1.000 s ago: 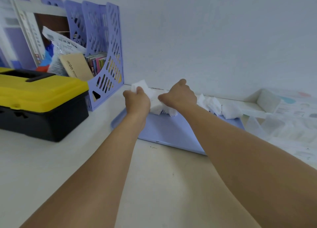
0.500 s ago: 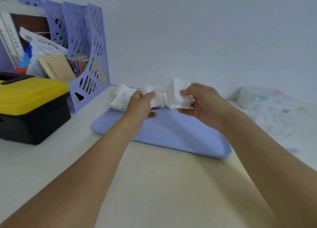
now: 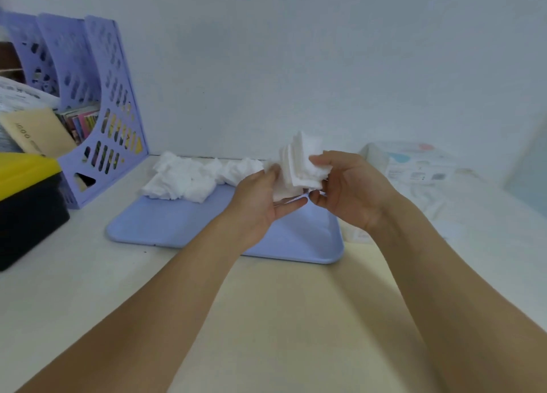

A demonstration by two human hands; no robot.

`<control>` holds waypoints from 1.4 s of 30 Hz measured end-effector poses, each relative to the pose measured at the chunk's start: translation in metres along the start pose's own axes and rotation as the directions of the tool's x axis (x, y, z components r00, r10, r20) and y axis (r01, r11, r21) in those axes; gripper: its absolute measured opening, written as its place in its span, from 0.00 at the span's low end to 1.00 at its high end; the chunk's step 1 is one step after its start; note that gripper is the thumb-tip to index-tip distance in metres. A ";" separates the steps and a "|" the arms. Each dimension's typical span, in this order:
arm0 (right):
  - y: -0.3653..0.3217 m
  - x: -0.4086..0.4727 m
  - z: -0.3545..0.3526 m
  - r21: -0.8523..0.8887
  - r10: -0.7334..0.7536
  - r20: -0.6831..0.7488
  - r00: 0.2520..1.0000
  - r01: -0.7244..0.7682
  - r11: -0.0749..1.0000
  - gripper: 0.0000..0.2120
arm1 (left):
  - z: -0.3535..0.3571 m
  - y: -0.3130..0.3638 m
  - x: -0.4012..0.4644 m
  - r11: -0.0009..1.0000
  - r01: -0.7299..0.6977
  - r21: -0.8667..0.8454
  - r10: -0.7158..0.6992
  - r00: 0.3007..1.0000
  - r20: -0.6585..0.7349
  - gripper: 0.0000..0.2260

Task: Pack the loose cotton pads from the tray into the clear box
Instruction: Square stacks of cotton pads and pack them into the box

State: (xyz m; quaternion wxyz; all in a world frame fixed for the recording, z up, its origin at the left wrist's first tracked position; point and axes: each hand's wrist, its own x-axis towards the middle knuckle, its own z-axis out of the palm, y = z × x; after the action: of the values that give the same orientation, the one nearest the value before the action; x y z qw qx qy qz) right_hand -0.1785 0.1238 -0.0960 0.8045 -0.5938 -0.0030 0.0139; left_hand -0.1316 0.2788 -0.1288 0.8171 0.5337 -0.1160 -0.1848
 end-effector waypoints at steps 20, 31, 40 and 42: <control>0.006 0.007 -0.008 -0.153 0.075 -0.014 0.997 -0.076 0.985 0.07 | 0.003 -0.010 -0.001 0.978 0.162 -0.132 -0.150 0.984 0.094 0.15; 0.008 0.008 -0.009 -0.305 -0.024 -0.077 0.997 -0.001 0.952 0.13 | 0.002 -0.009 0.002 0.984 0.164 -0.067 -0.152 0.977 0.152 0.26; 0.011 0.011 -0.007 -0.570 -0.349 -0.138 0.927 0.214 0.794 0.10 | -0.003 -0.006 0.002 0.972 0.170 -0.160 -0.139 0.972 0.189 0.21; 0.009 0.011 -0.007 -0.602 -0.395 -0.135 0.909 0.242 0.761 0.08 | -0.002 -0.005 0.002 0.960 0.198 -0.198 -0.161 0.969 0.189 0.20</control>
State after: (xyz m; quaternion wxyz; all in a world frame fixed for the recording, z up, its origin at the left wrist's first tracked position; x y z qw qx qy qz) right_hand -0.1679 0.1200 -0.1071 0.5726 -0.7946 -0.0059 -0.2017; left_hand -0.1303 0.2780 -0.1344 0.8368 0.4324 -0.1161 -0.3150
